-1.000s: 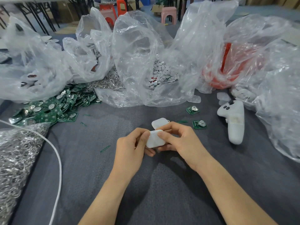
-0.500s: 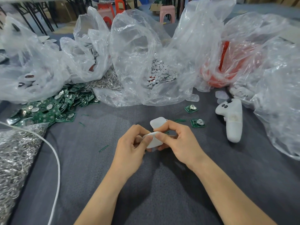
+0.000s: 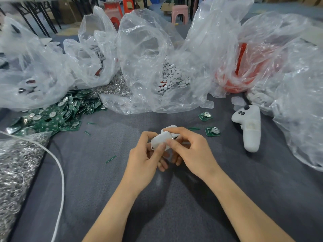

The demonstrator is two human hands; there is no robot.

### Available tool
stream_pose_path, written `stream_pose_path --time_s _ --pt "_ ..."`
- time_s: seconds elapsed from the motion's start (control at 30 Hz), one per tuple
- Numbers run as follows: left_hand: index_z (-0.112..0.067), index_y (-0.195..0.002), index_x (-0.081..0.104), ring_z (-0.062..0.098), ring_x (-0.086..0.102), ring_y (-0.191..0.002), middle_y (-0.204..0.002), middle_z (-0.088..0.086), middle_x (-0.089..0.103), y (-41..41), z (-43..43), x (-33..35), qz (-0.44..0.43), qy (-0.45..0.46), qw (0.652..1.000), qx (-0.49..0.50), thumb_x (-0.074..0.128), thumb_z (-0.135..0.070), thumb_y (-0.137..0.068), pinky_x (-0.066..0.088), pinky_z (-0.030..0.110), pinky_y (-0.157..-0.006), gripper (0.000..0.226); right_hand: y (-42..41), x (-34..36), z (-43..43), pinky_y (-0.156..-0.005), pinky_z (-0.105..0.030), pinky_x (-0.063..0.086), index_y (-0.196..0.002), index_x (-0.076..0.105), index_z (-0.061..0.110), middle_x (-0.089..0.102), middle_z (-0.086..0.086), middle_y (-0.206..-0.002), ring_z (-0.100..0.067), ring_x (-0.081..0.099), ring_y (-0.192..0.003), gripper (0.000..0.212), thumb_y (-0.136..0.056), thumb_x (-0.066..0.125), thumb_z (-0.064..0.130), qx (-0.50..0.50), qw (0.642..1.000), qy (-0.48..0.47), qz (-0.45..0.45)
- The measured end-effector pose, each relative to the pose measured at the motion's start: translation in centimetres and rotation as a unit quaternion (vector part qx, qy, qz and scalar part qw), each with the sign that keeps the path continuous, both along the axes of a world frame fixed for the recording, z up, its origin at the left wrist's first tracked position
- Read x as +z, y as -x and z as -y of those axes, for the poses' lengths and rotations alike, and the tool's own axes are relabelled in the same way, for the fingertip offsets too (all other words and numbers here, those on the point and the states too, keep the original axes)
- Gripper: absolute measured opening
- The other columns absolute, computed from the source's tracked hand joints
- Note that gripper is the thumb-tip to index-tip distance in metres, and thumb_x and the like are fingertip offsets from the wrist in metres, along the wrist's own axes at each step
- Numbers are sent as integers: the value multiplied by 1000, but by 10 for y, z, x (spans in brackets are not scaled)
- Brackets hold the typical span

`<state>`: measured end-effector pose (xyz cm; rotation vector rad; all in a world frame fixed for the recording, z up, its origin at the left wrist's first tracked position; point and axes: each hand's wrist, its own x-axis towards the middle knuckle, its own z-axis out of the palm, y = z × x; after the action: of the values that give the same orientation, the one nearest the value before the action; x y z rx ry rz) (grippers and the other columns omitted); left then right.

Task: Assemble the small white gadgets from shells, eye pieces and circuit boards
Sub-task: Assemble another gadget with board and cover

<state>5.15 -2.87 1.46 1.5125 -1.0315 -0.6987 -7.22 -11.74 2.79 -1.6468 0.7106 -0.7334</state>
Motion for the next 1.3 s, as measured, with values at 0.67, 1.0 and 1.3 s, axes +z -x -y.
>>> stream_pose_path --time_s 0.67,1.0,1.3 --pt "-45 -106 59 12 56 -55 -70 -6 65 3 -2 5 99 63 993 27 53 -25 -92 44 23 -51 25 -9 2 -10 -47 -31 51 -110 60 19 65 -20 -69 -22 59 -52 19 -91 59 21 49 985 -96 133" --pt "-39 -130 49 12 59 -60 -79 -3 62 3 -3 4 99 68 993 -18 54 -32 -90 50 24 -57 41 -7 -3 -3 -53 -18 49 -105 56 13 68 -9 -88 -8 65 -67 24 -86 65 1 -45 985 -96 134" --pt "-26 -107 62 12 59 -53 -66 0 66 1 -3 4 29 32 999 -3 54 -7 -95 49 21 -54 24 -6 2 -5 -64 -16 49 -107 68 9 72 1 -84 -3 63 -71 20 -91 60 1 -18 990 -69 124"
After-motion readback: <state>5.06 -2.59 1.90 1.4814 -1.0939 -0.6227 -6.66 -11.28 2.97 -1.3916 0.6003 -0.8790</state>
